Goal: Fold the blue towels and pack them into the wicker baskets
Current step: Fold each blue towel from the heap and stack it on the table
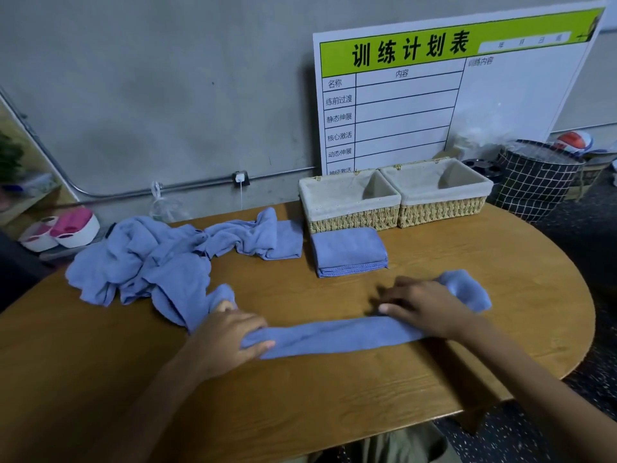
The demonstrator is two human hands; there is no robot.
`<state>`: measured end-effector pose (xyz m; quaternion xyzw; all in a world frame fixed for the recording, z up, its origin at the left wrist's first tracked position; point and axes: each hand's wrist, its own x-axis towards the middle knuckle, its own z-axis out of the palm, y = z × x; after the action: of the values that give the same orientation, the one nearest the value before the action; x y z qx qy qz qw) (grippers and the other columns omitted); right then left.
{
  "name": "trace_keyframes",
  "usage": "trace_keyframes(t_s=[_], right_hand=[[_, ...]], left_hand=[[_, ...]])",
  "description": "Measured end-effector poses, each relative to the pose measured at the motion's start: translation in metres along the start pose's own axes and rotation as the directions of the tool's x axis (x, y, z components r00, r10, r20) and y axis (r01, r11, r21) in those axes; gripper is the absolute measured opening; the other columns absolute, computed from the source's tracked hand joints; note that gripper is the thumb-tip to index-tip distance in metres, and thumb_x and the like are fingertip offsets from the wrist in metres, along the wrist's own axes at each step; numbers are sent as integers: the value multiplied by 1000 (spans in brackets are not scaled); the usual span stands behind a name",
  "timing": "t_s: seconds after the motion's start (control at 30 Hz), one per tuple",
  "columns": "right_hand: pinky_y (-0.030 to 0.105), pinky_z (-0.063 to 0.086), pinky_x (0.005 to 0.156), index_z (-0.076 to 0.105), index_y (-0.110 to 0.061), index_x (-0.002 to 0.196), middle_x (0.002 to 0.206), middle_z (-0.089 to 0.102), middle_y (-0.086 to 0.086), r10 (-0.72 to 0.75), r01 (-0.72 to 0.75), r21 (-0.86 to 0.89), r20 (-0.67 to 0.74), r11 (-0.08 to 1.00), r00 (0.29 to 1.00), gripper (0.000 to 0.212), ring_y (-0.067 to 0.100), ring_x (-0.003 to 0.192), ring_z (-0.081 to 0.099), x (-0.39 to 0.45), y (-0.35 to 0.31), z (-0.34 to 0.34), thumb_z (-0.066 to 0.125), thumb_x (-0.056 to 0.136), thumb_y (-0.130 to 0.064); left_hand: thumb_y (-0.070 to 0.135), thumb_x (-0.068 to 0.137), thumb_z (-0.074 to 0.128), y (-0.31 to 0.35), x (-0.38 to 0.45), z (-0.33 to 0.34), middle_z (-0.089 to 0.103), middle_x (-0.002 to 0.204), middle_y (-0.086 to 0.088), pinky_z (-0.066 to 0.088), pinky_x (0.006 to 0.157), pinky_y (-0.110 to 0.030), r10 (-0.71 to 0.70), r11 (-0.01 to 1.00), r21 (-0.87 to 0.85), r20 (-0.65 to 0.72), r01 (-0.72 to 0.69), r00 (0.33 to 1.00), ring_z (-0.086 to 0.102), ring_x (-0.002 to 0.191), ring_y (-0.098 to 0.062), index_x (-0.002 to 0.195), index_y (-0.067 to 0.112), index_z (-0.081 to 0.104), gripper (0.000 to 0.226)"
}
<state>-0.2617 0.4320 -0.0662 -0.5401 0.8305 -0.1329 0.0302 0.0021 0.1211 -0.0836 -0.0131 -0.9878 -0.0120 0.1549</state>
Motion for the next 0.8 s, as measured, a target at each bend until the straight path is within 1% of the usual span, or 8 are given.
trace_keyframes(t_s=[0.1,0.23,0.37,0.43,0.47,0.6,0.77,0.8], right_hand=[[35,46,72,67,-37,107,101,57,-10,36,-37,-58,-13,998,999,70,17,91,64,-1,15,-1,19,77,-78],[30,41,62,66,-40,102,96,56,-16,29,-29,5,-130,1000,991,62,10,84,64,-4,9,15,23,82,-80],[32,48,56,65,-37,101,98,61,-14,18,-14,19,-275,1000,961,49,13,79,66,-4,6,30,30,91,-70],[33,48,56,64,-37,99,97,63,-14,13,-8,21,-287,1000,958,48,11,79,65,-2,7,30,31,91,-70],[32,47,55,64,-37,97,96,63,-14,8,-1,24,-292,1000,956,48,10,78,65,-2,7,30,31,92,-72],[33,48,55,63,-37,92,92,62,-14,-12,30,53,-305,998,952,48,8,75,62,3,7,30,31,91,-74],[35,50,56,61,-37,88,90,61,-16,-18,43,76,-305,996,952,53,5,73,60,8,7,30,29,90,-80],[35,50,56,61,-37,88,89,60,-17,-17,44,83,-304,996,952,54,4,72,59,8,7,28,29,89,-80]], left_hand=[[67,100,32,8,-17,-15,61,77,20,36,79,-22,-29,998,-60,36,31,999,53,69,2,83,36,61,46],[57,103,31,-18,-23,-21,57,78,16,45,69,-30,-269,956,-164,-165,242,949,54,73,-3,83,28,63,47],[32,101,50,-41,-38,-28,56,72,3,45,61,-41,-492,857,-69,-408,511,769,53,66,-20,76,14,62,33],[23,102,57,-45,-40,-31,58,70,-6,44,60,-43,-713,697,-235,-331,677,619,54,65,-26,76,9,59,29],[23,102,56,-50,-38,-29,60,73,-11,44,64,-45,-778,627,-335,-230,703,584,56,69,-29,79,7,58,28],[25,106,47,-73,-17,-14,66,89,-8,47,82,-46,-791,514,-531,11,674,612,63,90,-32,92,14,63,24],[35,107,44,-76,31,-6,62,118,-1,43,87,-36,-689,559,-522,140,644,711,58,110,-24,112,28,60,18],[42,105,44,-70,39,-6,59,124,-1,42,90,-37,-657,627,-456,126,632,743,56,114,-23,119,28,59,25]])
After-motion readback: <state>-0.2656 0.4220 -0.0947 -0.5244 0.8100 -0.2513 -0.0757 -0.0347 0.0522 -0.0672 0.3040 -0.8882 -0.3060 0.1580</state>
